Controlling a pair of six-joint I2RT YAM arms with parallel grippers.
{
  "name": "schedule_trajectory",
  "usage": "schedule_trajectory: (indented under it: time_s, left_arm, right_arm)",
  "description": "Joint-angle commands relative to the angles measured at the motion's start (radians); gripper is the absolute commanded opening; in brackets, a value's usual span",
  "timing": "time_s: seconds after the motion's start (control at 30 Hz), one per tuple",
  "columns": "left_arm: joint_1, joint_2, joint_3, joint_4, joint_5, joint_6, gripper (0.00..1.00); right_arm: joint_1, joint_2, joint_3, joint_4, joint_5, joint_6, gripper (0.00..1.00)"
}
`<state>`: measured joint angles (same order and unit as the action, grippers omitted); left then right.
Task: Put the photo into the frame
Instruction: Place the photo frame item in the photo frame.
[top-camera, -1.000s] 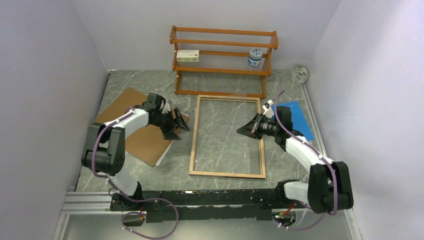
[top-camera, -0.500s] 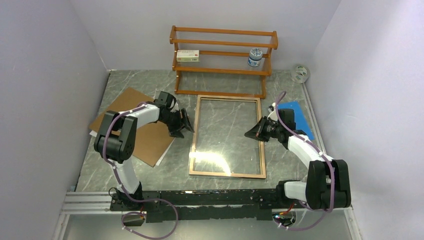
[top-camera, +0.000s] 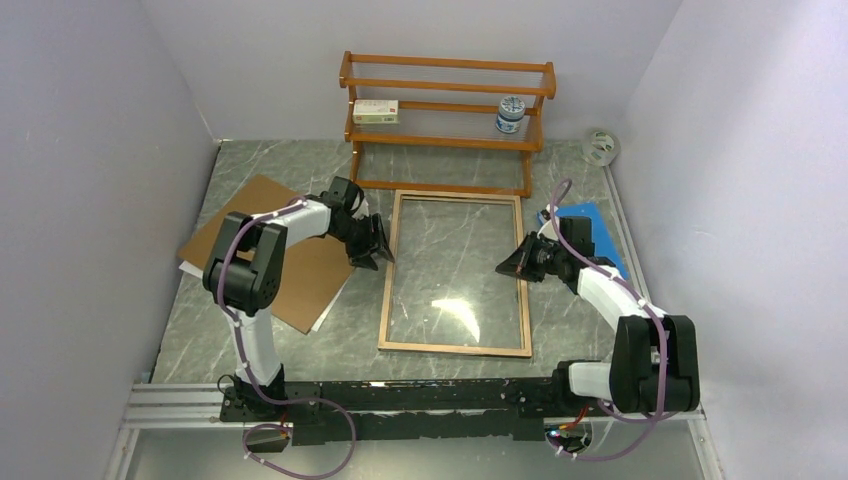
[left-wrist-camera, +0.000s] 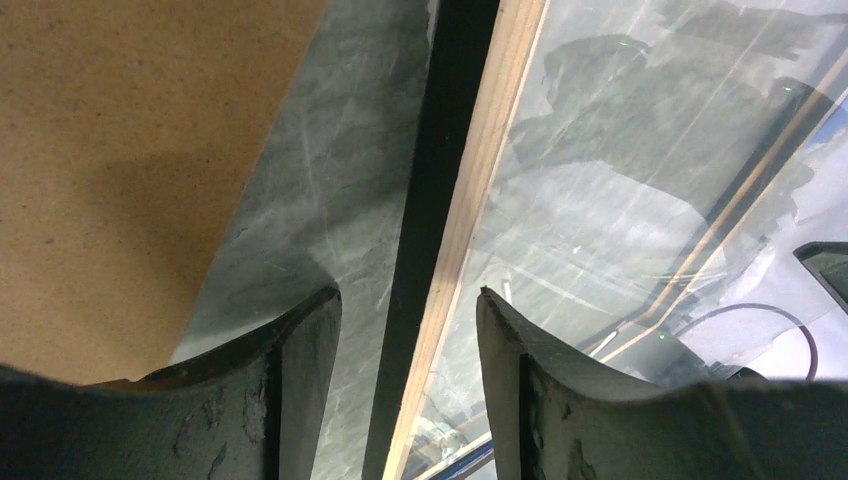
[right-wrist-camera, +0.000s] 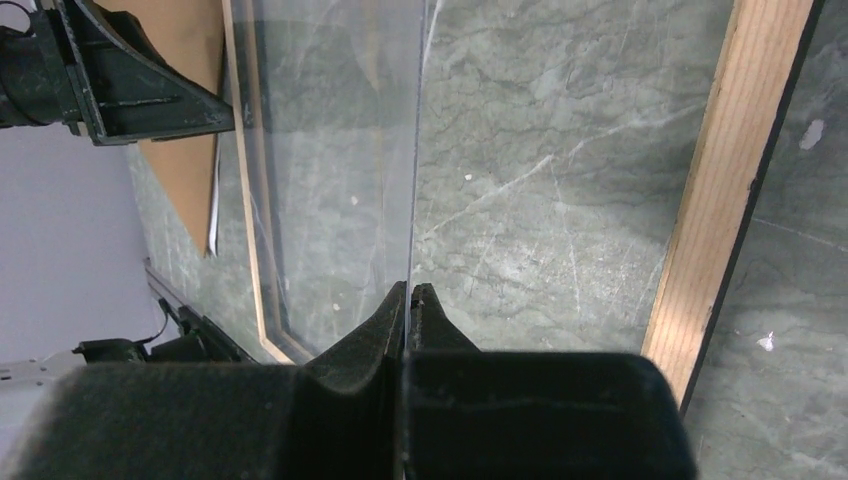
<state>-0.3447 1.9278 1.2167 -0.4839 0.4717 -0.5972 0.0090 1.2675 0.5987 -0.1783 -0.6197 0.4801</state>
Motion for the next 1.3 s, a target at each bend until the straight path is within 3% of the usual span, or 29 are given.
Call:
schedule_trajectory:
  time_s: [0.0,0.63,1.27]
  left_arm:
    - [-0.008,0.047,0.024,-0.005,-0.026,0.044,0.59]
    - [-0.011,0.114,0.069,-0.029,-0.039,0.063,0.56]
    - [-0.011,0.143,0.084,-0.032,-0.054,0.051,0.52]
  right_arm:
    - [-0.006,0.016,0.044,0.047,0.013,-0.075,0.00]
    - [-0.006,0.051,0.044,0.140,0.048,-0.107,0.00]
    - [-0.006,-0.140,-0.103,0.313,-0.046,-0.061,0.00]
